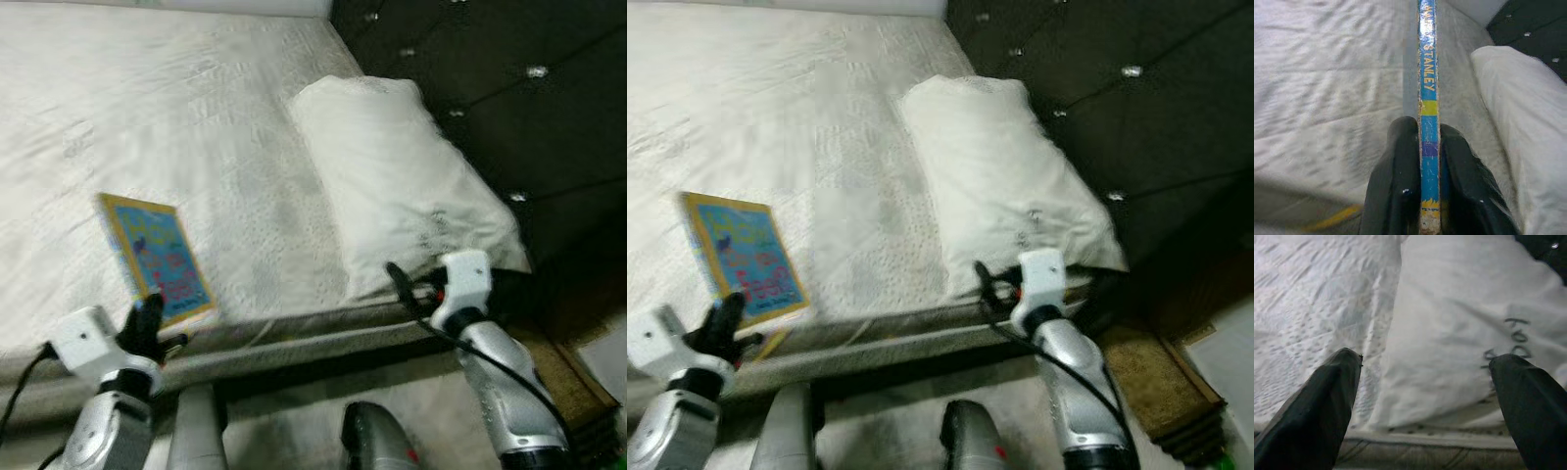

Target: Clean up the room

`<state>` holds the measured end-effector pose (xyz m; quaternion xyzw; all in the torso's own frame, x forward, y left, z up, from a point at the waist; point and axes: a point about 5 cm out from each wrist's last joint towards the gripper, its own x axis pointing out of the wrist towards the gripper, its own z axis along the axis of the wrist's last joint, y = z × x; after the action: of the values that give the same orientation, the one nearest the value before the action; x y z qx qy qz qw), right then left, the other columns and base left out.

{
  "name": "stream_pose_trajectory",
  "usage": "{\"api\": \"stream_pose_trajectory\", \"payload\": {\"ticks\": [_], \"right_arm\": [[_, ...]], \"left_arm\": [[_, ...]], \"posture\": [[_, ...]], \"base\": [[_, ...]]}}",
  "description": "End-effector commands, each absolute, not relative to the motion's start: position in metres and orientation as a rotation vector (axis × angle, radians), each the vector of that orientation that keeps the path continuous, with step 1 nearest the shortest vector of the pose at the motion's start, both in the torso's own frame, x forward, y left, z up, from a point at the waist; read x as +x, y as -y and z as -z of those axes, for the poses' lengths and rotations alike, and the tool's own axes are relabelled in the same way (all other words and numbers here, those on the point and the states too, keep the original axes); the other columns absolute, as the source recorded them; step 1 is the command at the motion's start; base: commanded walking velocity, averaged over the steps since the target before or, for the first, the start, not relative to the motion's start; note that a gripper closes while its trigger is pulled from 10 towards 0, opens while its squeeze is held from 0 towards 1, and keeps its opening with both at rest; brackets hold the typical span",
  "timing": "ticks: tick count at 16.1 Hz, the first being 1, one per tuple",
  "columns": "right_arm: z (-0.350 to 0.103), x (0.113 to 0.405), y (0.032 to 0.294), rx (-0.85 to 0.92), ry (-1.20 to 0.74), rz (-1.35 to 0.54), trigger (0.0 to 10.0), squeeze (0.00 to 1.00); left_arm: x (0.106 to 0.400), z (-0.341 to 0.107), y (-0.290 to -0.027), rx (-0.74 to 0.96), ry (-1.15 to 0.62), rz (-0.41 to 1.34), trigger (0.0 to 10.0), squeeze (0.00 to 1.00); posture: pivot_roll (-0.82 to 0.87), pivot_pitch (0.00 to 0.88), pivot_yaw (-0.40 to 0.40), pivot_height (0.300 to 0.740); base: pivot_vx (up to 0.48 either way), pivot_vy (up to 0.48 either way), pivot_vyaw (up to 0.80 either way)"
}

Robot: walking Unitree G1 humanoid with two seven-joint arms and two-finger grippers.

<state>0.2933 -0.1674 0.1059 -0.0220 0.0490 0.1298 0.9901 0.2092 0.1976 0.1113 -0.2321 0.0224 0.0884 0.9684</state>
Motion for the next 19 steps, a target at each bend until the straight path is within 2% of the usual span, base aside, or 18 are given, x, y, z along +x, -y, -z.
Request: {"api": "stream_pose_trajectory", "payload": {"ticks": [1,5,11,15,19], "right_arm": [[-0.1007,0.2889,0.1807,-0.059,-0.128,-0.223,10.0,0.00],[-0.1008,0.2901,0.1798,-0.058,-0.127,-0.221,10.0,0.00],[-0.1014,0.2897,0.1799,-0.078,-0.114,-0.230,10.0,0.00],[-0.1010,0.2893,0.1795,-0.086,-0.114,-0.233,10.0,0.00],[-0.1006,0.2894,0.1801,-0.070,-0.116,-0.230,10.0,0.00]], "left_arm": [[0.2133,-0.1227,-0.1876,-0.487,0.005,-0.130,10.0,0.00],[0.2156,-0.1221,-0.1872,-0.490,-0.006,-0.132,10.0,0.00],[0.2186,-0.1189,-0.1884,-0.485,-0.021,-0.160,10.0,0.00],[0.2211,-0.1191,-0.1893,-0.486,-0.020,-0.171,10.0,0.00],[0.2217,-0.1174,-0.1904,-0.486,-0.022,-0.180,10.0,0.00]], "posture": [[0.01,0.140,-0.127,0.590],[0.01,0.139,-0.123,0.590],[0.01,0.139,-0.119,0.590],[0.01,0.144,-0.120,0.590],[0.01,0.141,-0.121,0.590]], "base": [[0.386,0.000,0.00],[0.358,0.000,0.00],[0.000,0.000,0.00],[0.000,0.000,0.48],[0.000,0.000,0.00]]}}
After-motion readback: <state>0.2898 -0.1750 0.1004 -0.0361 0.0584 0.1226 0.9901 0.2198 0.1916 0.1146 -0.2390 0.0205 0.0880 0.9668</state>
